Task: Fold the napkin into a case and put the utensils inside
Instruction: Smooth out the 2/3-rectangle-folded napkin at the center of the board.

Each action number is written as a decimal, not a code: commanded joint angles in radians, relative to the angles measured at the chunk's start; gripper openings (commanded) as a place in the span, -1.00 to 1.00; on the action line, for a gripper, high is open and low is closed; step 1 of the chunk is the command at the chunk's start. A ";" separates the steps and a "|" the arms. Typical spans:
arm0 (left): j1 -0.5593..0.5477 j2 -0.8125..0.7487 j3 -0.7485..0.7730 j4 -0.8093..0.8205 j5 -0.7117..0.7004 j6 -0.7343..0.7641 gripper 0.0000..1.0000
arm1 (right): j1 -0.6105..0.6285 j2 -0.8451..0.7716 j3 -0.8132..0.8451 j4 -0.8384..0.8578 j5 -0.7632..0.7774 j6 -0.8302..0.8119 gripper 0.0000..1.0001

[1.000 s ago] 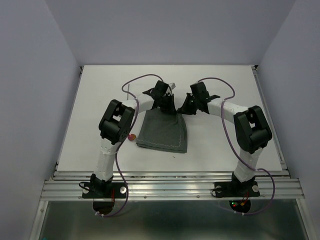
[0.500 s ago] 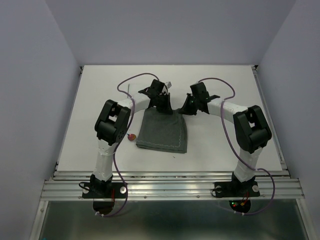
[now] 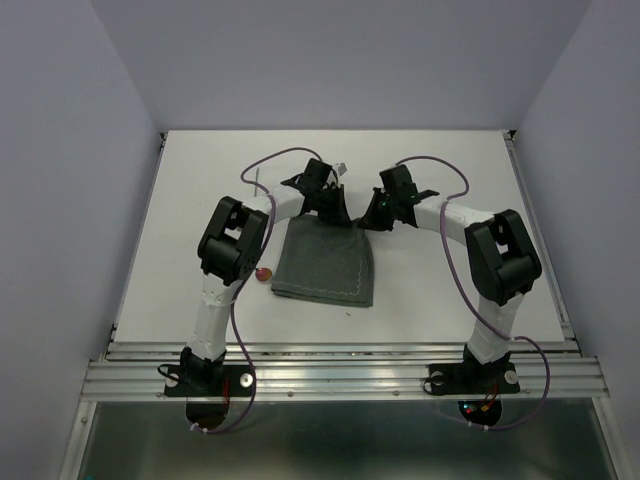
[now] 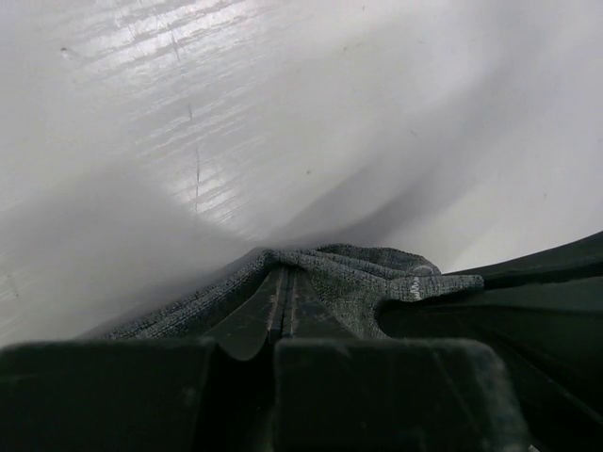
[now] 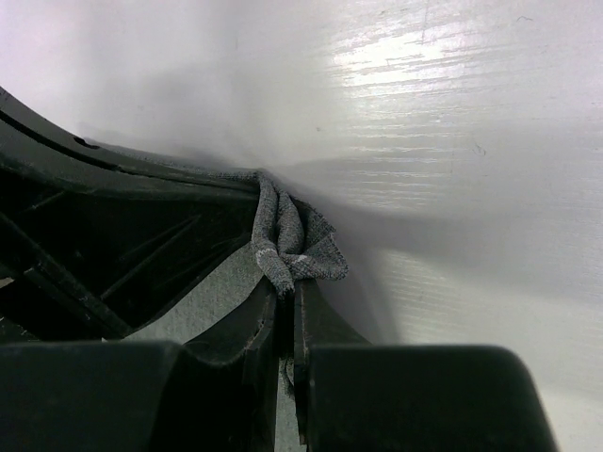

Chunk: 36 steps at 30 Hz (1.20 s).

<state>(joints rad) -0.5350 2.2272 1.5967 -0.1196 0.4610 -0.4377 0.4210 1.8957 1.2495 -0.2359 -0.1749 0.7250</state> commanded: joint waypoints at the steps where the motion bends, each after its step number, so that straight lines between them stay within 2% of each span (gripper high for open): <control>1: 0.000 0.031 0.013 -0.038 -0.028 0.017 -1.00 | 0.010 0.005 0.048 0.001 0.009 -0.015 -0.99; 18: 0.000 0.055 -0.020 -0.011 -0.039 0.010 -1.00 | 0.010 0.019 0.113 -0.008 -0.052 0.011 -0.99; 28: 0.000 0.055 -0.023 -0.005 -0.032 -0.004 -1.00 | 0.039 0.131 0.215 -0.002 -0.086 0.079 -0.99; 36: 0.010 -0.130 -0.029 -0.060 -0.122 0.019 -1.00 | 0.039 0.111 0.168 -0.003 -0.038 0.071 -0.99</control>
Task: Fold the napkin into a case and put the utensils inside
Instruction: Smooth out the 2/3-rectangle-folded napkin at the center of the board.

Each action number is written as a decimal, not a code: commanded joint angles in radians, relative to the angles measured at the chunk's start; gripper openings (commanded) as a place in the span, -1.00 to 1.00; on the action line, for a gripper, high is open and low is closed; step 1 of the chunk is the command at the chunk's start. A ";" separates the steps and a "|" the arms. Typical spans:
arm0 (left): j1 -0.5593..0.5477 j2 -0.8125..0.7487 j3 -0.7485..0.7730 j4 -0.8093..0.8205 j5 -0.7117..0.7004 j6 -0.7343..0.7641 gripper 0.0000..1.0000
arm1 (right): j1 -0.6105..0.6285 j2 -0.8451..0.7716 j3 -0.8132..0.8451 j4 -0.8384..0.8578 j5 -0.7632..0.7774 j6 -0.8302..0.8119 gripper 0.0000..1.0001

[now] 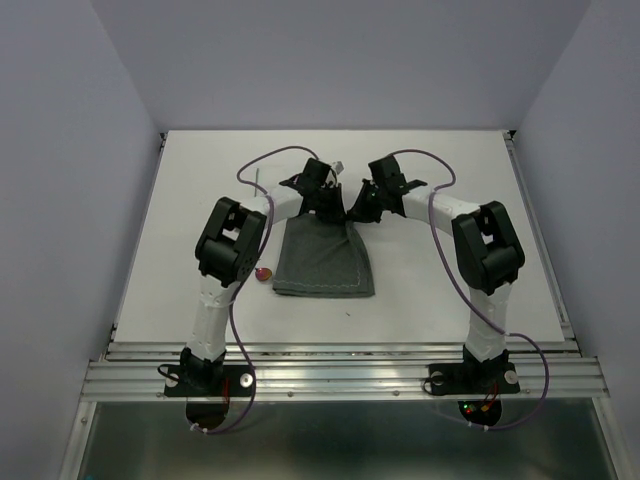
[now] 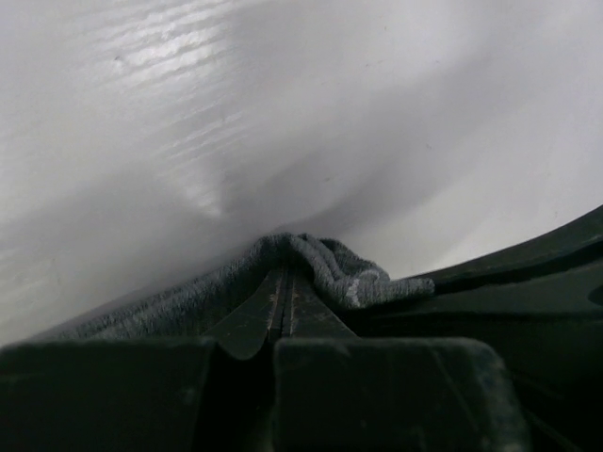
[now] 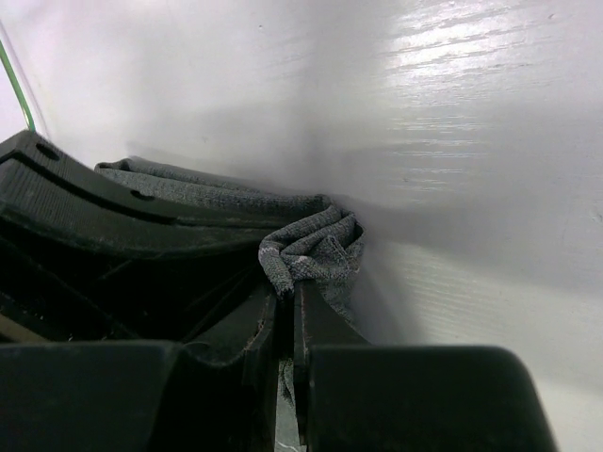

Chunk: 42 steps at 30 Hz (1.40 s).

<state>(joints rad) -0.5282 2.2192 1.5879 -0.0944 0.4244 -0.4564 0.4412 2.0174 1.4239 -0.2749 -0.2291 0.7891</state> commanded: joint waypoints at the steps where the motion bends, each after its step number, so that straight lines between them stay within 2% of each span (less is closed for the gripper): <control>1: 0.005 -0.136 -0.022 -0.090 -0.094 0.041 -1.00 | 0.019 -0.014 -0.011 0.036 0.022 0.006 -0.99; 6: 0.007 -0.211 -0.052 -0.122 -0.116 0.059 -1.00 | 0.010 -0.032 -0.033 0.034 0.043 0.001 -0.99; 15: -0.006 -0.267 -0.219 -0.067 -0.001 0.041 -1.00 | 0.010 -0.042 -0.030 0.026 0.053 -0.008 -0.99; 26: -0.036 -0.198 -0.207 -0.034 0.060 0.030 -1.00 | 0.010 -0.049 -0.026 0.019 0.056 -0.008 -0.99; 36: -0.041 -0.138 -0.197 -0.036 0.007 0.032 -1.00 | 0.010 -0.063 -0.026 0.009 0.062 -0.017 -0.99; 42: -0.042 -0.202 -0.220 -0.013 0.042 0.019 -1.00 | 0.010 -0.062 -0.029 0.008 0.063 -0.019 -0.99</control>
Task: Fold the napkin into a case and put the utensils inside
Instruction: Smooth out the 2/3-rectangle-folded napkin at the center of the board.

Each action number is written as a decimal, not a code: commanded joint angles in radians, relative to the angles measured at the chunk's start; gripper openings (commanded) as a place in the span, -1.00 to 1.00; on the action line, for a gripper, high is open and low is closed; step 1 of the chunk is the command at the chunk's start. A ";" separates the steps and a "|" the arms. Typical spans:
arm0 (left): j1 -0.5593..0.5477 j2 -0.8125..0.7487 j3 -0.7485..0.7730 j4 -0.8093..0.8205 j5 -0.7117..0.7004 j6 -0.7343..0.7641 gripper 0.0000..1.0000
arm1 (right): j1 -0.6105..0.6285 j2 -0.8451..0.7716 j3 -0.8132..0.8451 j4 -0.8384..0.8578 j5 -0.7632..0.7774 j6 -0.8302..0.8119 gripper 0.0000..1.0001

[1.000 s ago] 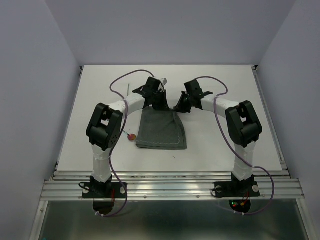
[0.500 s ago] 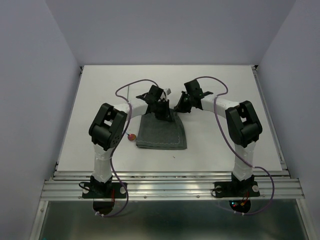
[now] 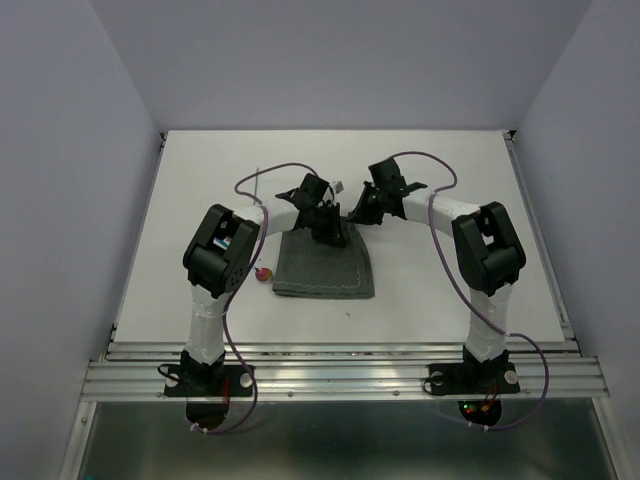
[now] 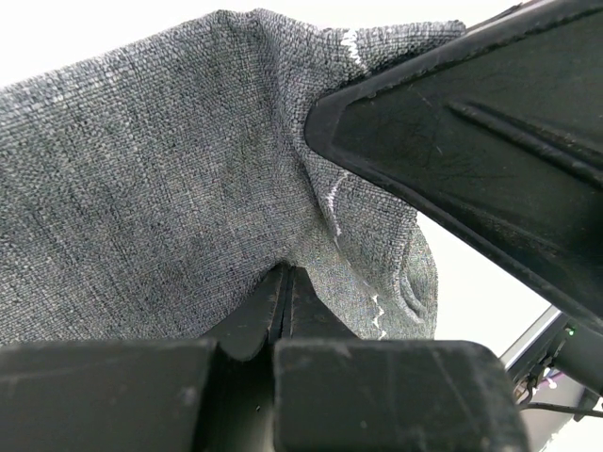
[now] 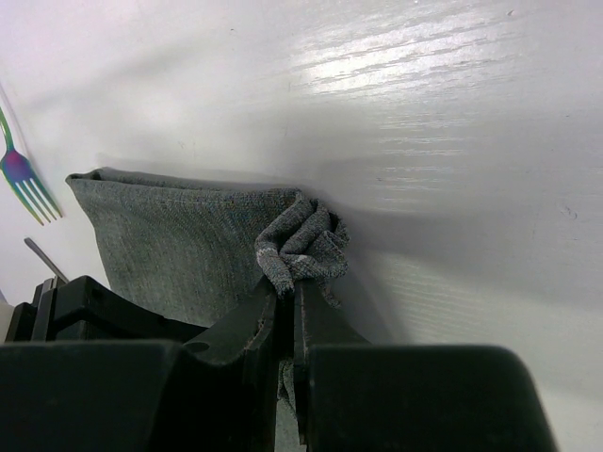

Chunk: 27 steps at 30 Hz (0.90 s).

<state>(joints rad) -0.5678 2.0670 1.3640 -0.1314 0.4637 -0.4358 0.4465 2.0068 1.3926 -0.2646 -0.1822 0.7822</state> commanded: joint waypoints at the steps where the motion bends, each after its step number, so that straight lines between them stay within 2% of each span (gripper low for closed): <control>1: -0.003 -0.060 0.004 0.024 0.009 -0.003 -1.00 | 0.004 -0.049 0.000 -0.002 0.016 -0.011 -0.99; 9: -0.001 -0.134 0.013 0.012 -0.051 -0.020 -1.00 | 0.004 -0.051 0.000 -0.002 0.018 -0.011 -0.99; 27: -0.001 -0.015 0.050 0.003 -0.056 -0.018 -1.00 | 0.004 -0.051 0.002 -0.002 0.012 -0.012 -0.99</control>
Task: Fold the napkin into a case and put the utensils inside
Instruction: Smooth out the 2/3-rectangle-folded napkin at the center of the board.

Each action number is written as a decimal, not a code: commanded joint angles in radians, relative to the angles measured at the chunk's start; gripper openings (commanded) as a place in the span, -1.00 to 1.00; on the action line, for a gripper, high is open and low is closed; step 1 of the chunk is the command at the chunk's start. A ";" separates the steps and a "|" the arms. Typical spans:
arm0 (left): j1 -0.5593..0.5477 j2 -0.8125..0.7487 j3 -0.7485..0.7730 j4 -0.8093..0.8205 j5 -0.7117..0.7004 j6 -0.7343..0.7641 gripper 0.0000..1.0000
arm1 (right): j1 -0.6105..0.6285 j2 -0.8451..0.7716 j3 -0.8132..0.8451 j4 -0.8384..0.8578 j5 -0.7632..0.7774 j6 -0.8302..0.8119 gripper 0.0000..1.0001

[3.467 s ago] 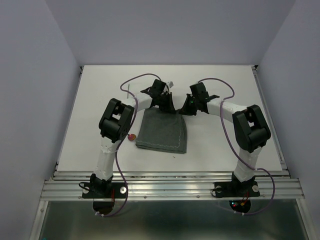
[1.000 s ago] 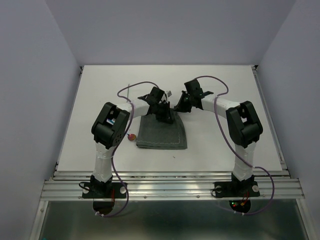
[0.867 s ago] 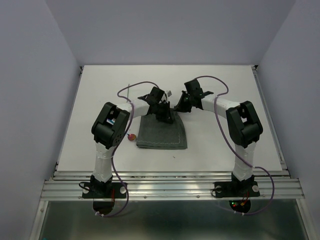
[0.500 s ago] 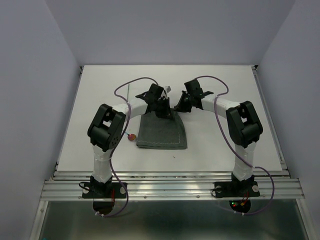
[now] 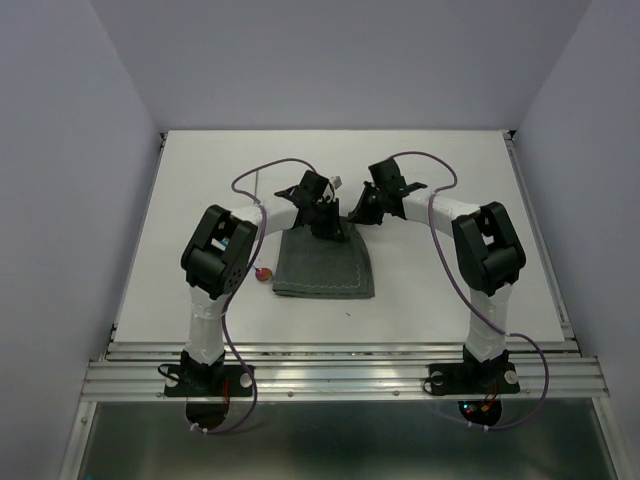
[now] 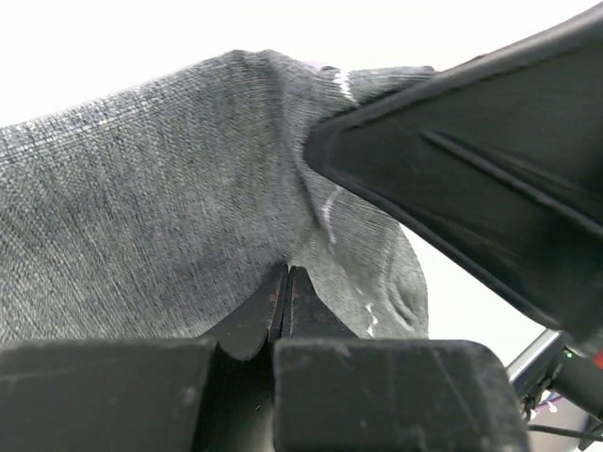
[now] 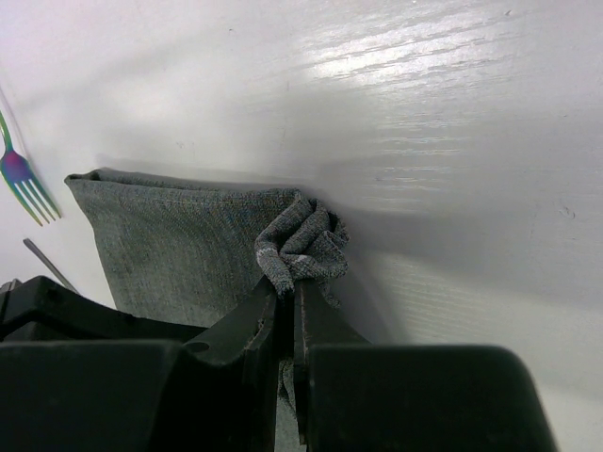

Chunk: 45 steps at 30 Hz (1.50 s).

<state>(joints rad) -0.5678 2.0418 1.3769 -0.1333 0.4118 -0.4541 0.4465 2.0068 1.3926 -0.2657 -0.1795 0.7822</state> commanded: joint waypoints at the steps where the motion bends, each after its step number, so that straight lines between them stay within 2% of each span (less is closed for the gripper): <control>1: 0.000 0.023 0.042 0.006 -0.010 0.000 -1.00 | 0.004 -0.051 0.002 0.000 0.008 -0.012 -0.99; 19: -0.001 0.084 0.011 0.026 -0.002 -0.001 -1.00 | 0.004 -0.074 0.014 -0.010 -0.031 -0.008 -0.99; 45: -0.003 0.118 0.042 0.034 0.010 0.002 -1.00 | 0.035 0.085 0.166 -0.059 0.018 0.163 -0.99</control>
<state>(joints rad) -0.5674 2.1132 1.4075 -0.0631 0.4541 -0.4740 0.4492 2.0632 1.4910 -0.3153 -0.1864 0.9062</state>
